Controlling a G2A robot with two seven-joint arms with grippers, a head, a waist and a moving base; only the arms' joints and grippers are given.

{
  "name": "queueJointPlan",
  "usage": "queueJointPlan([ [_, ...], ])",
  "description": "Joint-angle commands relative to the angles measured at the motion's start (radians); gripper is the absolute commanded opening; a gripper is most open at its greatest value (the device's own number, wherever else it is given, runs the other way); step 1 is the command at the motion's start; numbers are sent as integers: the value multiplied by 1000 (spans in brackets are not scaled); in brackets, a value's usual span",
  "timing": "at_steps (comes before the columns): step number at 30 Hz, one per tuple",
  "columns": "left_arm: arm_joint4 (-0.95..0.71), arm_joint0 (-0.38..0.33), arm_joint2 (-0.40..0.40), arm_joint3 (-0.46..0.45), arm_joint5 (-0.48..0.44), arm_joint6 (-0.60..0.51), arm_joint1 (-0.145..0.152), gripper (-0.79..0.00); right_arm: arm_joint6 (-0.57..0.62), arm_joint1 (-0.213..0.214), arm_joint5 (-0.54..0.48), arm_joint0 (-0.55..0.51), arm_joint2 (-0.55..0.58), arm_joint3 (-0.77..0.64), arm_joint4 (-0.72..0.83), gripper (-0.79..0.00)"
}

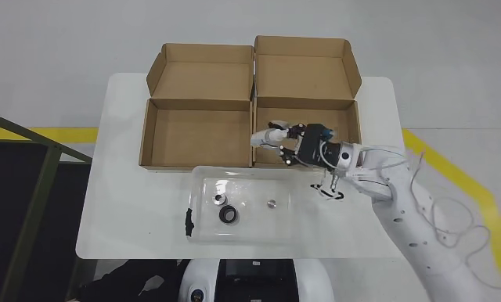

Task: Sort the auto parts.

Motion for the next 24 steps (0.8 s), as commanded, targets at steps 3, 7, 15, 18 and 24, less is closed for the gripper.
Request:
queueJointPlan([
  [3,0,0,0,0,0,0,0,0,21,-8,28,32,-26,66,-16,-785],
  [7,0,0,0,0,0,0,0,0,50,-15,38,64,-49,132,-13,-785],
  [15,0,0,0,0,0,0,0,0,76,-37,70,134,-114,258,-37,-785],
  [18,0,0,0,0,0,0,0,0,87,-47,85,165,-138,299,-47,-785],
  [24,0,0,0,0,0,0,0,0,105,-66,115,207,-180,356,-61,-785],
])
